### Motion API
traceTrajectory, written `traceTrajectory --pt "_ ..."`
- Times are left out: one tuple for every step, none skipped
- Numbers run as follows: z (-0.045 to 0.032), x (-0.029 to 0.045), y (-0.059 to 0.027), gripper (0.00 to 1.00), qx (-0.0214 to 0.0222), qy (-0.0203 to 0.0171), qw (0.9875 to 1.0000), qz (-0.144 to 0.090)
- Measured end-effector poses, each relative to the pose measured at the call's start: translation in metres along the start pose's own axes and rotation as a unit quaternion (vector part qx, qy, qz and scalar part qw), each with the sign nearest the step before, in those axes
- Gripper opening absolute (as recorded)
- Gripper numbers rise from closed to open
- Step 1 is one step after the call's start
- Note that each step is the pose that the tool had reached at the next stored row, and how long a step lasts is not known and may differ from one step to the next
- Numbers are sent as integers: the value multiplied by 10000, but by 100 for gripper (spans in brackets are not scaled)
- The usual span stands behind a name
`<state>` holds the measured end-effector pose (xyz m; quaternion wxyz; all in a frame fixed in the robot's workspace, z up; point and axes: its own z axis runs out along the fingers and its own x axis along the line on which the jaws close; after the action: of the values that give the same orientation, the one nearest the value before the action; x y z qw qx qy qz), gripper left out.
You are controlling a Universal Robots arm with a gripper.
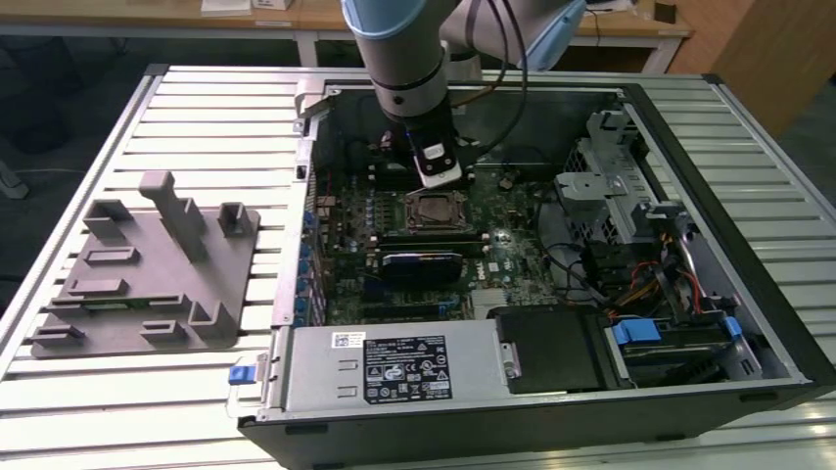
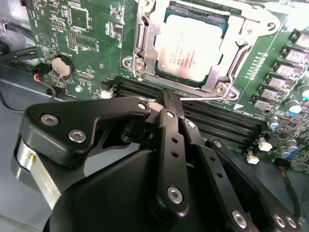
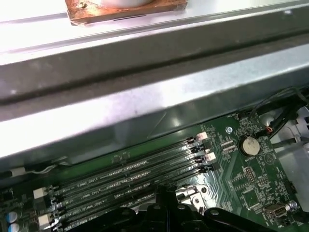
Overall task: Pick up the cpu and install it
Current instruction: 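Install the first cpu locking lever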
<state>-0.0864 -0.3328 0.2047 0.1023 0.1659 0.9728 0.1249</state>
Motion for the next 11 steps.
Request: traceTrajectory --pt "5 2 3 11 3 -7 10000 21" --pt "9 4 4 11 7 -15 10000 44" --pt "14 5 3 11 10 -24 10000 69" --pt "19 6 2 11 13 -34 10000 91" --pt "25 7 1 11 15 -45 9999 111" --pt "32 8 -1 11 16 -56 9999 131" --pt "36 10 -1 11 18 -63 9999 148" --pt "40 11 1 11 20 -69 9998 162" --pt "43 14 3 11 21 -73 9998 173" --pt "46 17 7 11 21 -77 9998 182" --pt "50 21 11 11 21 -80 9998 191"
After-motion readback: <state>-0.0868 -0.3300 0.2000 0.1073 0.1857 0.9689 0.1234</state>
